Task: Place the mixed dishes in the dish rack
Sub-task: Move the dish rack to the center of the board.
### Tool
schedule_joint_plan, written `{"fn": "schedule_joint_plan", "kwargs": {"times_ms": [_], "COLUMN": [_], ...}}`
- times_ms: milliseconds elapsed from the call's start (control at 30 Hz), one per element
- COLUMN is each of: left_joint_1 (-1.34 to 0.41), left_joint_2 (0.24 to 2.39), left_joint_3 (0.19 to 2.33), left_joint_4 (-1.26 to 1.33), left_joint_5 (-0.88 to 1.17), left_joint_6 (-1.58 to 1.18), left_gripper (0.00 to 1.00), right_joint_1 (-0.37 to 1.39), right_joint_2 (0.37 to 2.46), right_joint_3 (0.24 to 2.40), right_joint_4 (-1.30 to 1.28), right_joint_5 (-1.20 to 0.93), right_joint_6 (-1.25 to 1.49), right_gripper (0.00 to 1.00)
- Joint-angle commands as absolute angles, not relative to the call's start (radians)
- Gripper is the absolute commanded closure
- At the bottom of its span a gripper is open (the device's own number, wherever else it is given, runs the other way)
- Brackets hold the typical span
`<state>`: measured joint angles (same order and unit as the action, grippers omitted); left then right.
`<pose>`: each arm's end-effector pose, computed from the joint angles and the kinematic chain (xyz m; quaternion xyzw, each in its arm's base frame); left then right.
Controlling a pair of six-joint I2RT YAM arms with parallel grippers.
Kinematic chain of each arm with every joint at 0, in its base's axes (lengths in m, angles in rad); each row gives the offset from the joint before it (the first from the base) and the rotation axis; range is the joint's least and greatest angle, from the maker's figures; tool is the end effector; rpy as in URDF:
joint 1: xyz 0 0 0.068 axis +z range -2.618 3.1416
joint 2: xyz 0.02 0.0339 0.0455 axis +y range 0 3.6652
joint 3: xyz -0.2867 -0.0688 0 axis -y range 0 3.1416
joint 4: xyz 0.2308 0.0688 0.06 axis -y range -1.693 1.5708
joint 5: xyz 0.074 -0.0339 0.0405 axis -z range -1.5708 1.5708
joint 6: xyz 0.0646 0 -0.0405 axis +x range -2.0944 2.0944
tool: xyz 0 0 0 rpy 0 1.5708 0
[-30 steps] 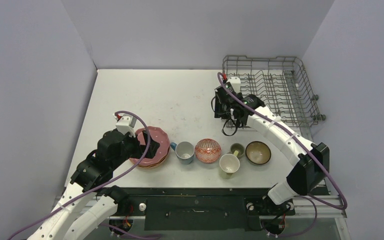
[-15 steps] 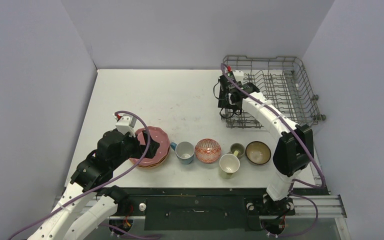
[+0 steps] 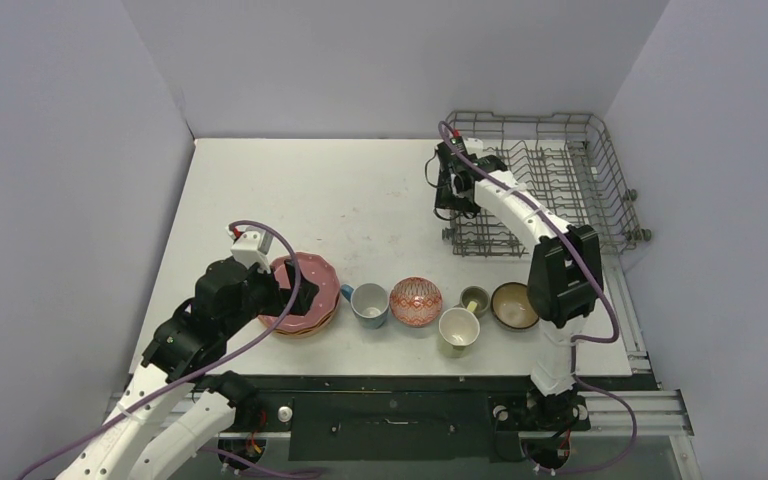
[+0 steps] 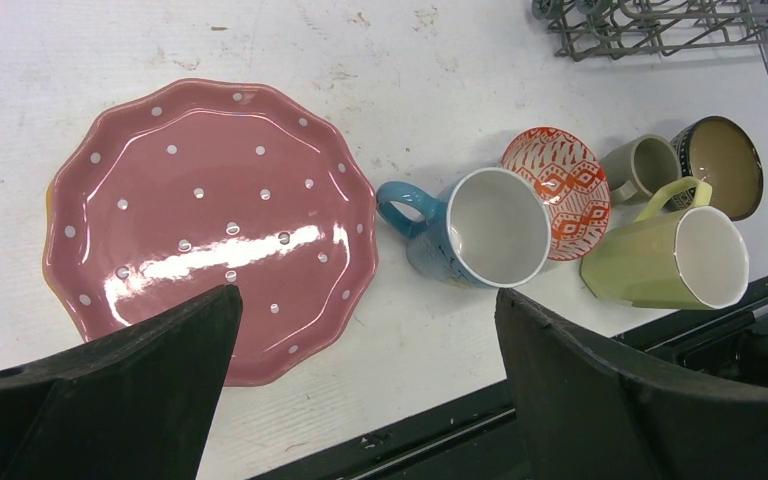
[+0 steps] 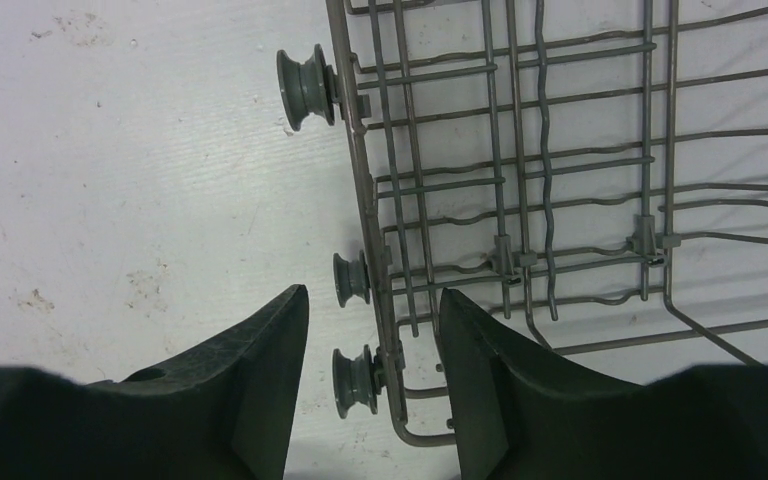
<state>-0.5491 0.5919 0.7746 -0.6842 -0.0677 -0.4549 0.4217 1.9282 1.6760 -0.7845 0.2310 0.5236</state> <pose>0.1042 -0.0587 0.3078 0.0233 0.8598 -0.2195 0.4604 0.3970 0.1619 0.2648 0.0792 0.9553 0.0204 0.2840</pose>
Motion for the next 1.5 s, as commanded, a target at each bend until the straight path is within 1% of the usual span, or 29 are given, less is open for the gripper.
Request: {"fn": "schedule_joint_plan", "kwargs": {"times_ms": [0, 333, 533, 900, 967, 1000, 1467], "left_joint_1": [-0.539, -0.532, -0.529, -0.525, -0.523, -0.522, -0.513], "left_joint_2": [0.599, 0.602, 0.604, 0.604, 0.604, 0.606, 0.607], "left_joint_3": [0.777, 0.776, 0.778, 0.775, 0.776, 0.776, 0.776], "left_joint_4": [-0.634, -0.634, -0.634, -0.631, -0.631, -0.631, -0.629], "left_joint_5": [-0.057, -0.056, -0.054, -0.047, -0.045, -0.044, -0.035], "left_joint_6": [-0.439, -0.439, -0.437, -0.437, -0.437, -0.436, -0.434], "left_gripper": [0.04, 0.04, 0.04, 0.04, 0.04, 0.04, 0.04], "right_joint_1": [0.413, 0.402, 0.399, 0.399, 0.399, 0.399, 0.44], "right_joint_2": [1.973, 2.061, 2.095, 2.132, 2.138, 2.14, 2.168], "right_joint_3": [1.748, 1.798, 1.821, 1.844, 1.854, 1.857, 1.935], "right_joint_4": [-0.766, -0.767, -0.769, -0.776, -0.783, -0.785, -0.801], "right_joint_5": [0.227, 0.234, 0.229, 0.233, 0.233, 0.234, 0.224], "right_joint_6": [0.509, 0.508, 0.509, 0.502, 0.501, 0.5, 0.489], "right_gripper": [0.53, 0.59, 0.67, 0.9, 0.95, 1.0, 1.0]}}
